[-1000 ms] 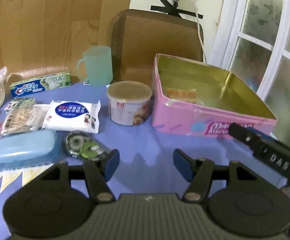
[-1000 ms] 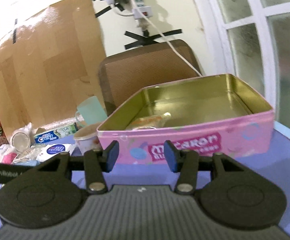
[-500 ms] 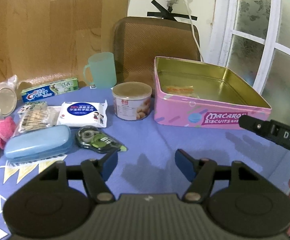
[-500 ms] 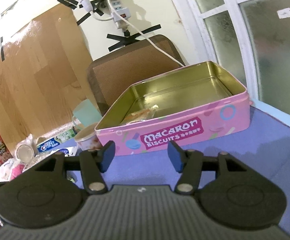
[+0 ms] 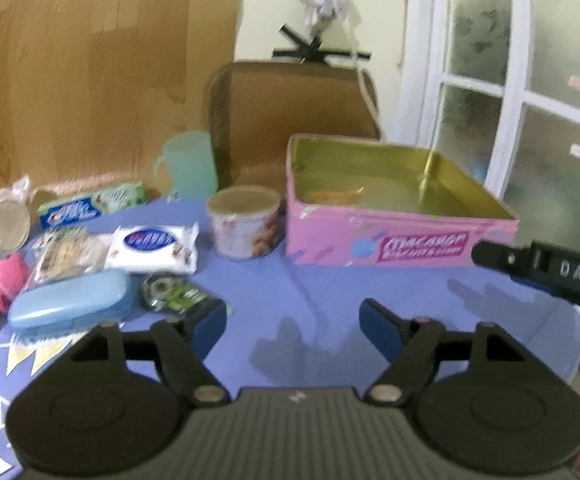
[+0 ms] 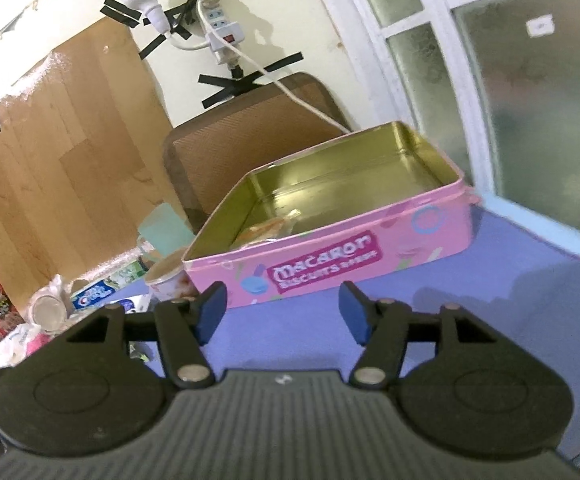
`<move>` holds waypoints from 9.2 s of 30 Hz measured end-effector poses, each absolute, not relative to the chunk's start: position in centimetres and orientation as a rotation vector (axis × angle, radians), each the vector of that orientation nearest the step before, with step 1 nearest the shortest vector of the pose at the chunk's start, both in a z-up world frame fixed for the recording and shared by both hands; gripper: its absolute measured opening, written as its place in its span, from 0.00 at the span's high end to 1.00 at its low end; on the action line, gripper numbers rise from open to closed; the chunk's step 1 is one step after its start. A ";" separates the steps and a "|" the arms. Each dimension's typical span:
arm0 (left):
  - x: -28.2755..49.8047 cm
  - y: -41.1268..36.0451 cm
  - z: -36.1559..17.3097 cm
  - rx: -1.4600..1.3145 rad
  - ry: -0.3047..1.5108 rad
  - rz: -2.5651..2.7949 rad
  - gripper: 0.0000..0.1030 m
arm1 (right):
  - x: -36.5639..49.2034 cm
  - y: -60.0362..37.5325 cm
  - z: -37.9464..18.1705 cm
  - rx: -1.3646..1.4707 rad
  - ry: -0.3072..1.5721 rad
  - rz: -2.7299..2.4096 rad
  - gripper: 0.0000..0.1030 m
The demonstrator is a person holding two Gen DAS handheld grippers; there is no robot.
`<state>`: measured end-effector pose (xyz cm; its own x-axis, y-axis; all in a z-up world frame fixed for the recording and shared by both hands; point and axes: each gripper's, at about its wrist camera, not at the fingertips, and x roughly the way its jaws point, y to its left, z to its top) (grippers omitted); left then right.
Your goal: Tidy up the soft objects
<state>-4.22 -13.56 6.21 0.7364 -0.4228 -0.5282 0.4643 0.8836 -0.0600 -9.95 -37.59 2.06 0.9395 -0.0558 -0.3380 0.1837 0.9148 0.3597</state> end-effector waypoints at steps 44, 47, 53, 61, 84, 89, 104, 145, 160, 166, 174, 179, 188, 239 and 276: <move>-12.4 -17.3 8.6 0.132 0.461 -0.591 0.00 | -20.8 -35.8 3.9 0.330 0.196 -0.239 0.17; -13.0 -17.2 8.5 0.131 0.473 -0.582 0.00 | -21.8 -36.1 3.7 0.352 0.194 -0.233 0.15; -15.2 -16.7 8.4 0.155 0.455 -0.578 0.00 | -22.5 -36.1 3.4 0.375 0.187 -0.186 0.15; -15.7 -14.6 9.0 0.123 0.441 -0.530 0.00 | -22.5 -34.2 3.4 0.329 0.196 -0.110 0.15; -15.1 -15.2 7.9 0.141 0.480 -0.569 0.00 | -21.9 -34.7 2.9 0.369 0.208 -0.129 0.23; -13.5 -14.3 6.7 0.142 0.515 -0.549 0.00 | -19.8 -34.3 1.9 0.370 0.261 -0.096 0.34; -3.9 -0.6 3.0 -0.036 0.584 -0.245 0.01 | -9.0 -26.8 0.2 0.118 0.480 0.221 0.41; 6.7 -24.2 9.8 -0.071 0.734 -0.804 0.46 | -3.7 -38.5 3.1 0.107 0.240 0.119 0.62; 3.7 -9.2 4.8 -0.067 0.603 -0.512 0.28 | -0.6 -40.1 3.0 0.163 0.269 0.066 0.58; 2.4 -0.9 1.8 -0.090 0.613 -0.350 0.27 | 2.2 -30.9 3.8 0.059 0.364 0.359 0.54; 2.7 1.8 -0.2 -0.150 0.611 -0.358 0.24 | 7.1 -22.1 -0.6 -0.247 0.547 0.408 0.53; 2.3 1.8 -0.2 -0.165 0.581 -0.408 0.22 | 9.5 -25.7 -1.1 0.139 0.651 0.406 0.53; 2.3 1.8 -0.3 -0.176 0.576 -0.388 0.22 | 11.7 -27.0 -2.9 0.478 0.728 0.356 0.97; 1.5 -7.4 0.2 -0.194 0.849 -0.655 0.28 | -7.1 -30.1 -2.4 -0.052 0.533 0.464 0.23; 1.3 0.7 1.4 -0.074 0.619 -0.370 0.20 | 5.0 -27.2 3.8 -0.058 0.396 0.488 0.47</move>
<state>1.34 0.69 1.44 0.7514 -0.3603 -0.5527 0.3166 0.9319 -0.1771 4.98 -27.20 3.80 0.8093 0.4449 -0.3836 -0.4671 0.8833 0.0391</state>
